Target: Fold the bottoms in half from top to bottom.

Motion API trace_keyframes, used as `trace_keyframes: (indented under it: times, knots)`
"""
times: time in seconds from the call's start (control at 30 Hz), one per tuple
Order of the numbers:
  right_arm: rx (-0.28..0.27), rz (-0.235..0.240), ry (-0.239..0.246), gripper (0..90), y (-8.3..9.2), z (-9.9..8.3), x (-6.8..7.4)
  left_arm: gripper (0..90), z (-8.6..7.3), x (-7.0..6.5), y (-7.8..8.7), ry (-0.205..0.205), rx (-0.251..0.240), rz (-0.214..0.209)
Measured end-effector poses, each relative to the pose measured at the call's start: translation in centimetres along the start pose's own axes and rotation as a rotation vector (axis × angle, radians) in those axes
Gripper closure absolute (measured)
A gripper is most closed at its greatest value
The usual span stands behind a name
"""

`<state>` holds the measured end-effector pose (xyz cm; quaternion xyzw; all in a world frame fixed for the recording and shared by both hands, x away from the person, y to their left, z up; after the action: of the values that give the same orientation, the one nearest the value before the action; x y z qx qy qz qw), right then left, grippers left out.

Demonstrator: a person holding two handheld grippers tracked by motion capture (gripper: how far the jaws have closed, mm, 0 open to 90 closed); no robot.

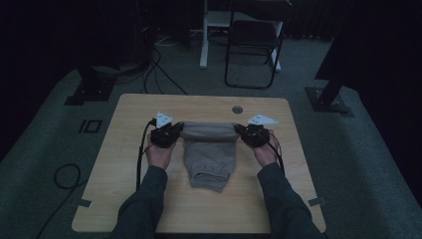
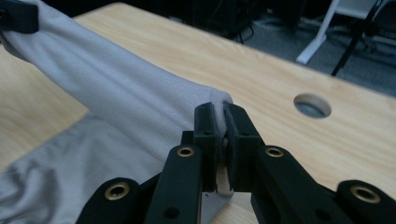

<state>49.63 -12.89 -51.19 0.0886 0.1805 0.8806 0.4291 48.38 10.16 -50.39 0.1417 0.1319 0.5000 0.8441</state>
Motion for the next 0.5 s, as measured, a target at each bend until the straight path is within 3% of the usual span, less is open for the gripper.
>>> trace_keyframes:
  times: [0.13,0.27,0.3,0.33,0.37,0.5]
  knots:
    - [-0.019,0.023,0.022,85.4,2.0,0.0,0.8,85.7,0.0,-1.3,1.4,-0.028,-0.006,-0.048]
    - [0.02,0.064,0.003,85.4,3.4,-2.5,2.2,85.7,-2.8,-2.1,1.4,-0.043,0.059,-0.088]
    - [0.02,0.064,0.003,85.4,3.4,-2.5,2.2,85.7,-2.8,-2.1,1.4,-0.043,0.059,-0.088]
    - [0.051,0.07,0.009,85.4,3.6,-3.8,2.6,85.7,-4.5,-2.5,1.0,-0.056,0.103,-0.101]
    - [0.097,0.081,0.007,85.4,3.7,-5.7,3.3,85.7,-5.3,-2.7,0.8,-0.063,0.127,-0.104]
    - [0.228,0.098,0.011,85.4,3.2,-10.1,4.5,85.6,-8.9,-3.4,-0.5,-0.085,0.227,-0.111]
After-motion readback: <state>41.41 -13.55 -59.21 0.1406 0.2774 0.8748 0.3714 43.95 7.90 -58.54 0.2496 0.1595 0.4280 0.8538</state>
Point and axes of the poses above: each handheld gripper's, and its own axes: y roughly backward along the jaws, z roughly out of its top, x roughly to its left, the point moved 10 cm from there along -y, roughly forward along the jaws, and after that the axes turned 5 degrees about -x, right-handed, at the moved point
